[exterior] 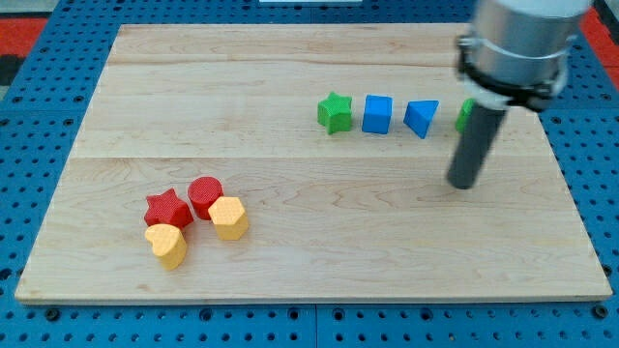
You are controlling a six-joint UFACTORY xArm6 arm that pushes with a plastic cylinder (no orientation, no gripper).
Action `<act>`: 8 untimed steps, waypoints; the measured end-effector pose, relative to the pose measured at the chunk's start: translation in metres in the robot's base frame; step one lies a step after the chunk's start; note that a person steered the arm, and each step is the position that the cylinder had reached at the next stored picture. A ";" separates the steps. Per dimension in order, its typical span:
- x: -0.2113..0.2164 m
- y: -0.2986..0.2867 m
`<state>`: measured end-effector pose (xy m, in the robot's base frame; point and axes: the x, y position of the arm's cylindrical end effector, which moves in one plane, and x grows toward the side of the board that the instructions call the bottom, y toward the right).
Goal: Move green circle along with blue triangle left a bit
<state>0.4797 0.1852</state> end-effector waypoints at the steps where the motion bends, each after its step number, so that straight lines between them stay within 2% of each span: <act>1: -0.026 0.005; 3: -0.034 0.071; 4: -0.050 0.076; 6: -0.090 0.076; 8: -0.089 0.037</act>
<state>0.3905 0.2225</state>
